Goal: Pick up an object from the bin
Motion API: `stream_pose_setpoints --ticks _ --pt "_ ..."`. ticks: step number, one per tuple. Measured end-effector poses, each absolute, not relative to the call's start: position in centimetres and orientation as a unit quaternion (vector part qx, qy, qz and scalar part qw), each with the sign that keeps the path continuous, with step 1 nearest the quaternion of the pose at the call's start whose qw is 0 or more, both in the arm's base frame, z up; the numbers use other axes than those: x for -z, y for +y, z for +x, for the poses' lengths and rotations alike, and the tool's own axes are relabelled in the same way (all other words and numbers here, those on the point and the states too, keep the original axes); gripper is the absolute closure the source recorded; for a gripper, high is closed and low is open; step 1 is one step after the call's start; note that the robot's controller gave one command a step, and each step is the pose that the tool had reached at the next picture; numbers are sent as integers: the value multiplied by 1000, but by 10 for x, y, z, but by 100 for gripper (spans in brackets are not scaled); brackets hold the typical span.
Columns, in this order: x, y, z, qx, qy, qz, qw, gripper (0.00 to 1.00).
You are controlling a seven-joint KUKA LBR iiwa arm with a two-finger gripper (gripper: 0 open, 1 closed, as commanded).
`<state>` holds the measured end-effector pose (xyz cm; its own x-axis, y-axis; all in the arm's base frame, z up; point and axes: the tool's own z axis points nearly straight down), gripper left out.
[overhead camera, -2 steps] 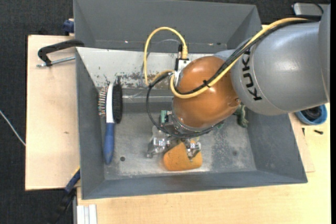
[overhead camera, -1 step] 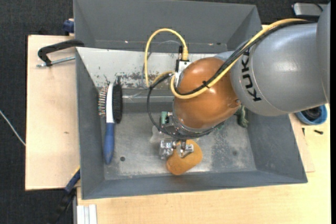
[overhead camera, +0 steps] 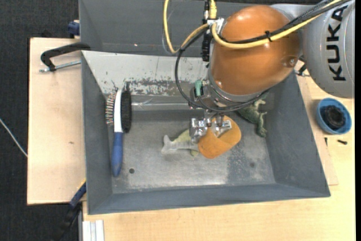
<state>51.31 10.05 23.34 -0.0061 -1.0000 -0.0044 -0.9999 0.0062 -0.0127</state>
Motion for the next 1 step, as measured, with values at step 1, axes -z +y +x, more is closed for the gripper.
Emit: stream_pose_setpoints --ticks 1 --pt "-148 79 494 -2 658 -753 -2 100"
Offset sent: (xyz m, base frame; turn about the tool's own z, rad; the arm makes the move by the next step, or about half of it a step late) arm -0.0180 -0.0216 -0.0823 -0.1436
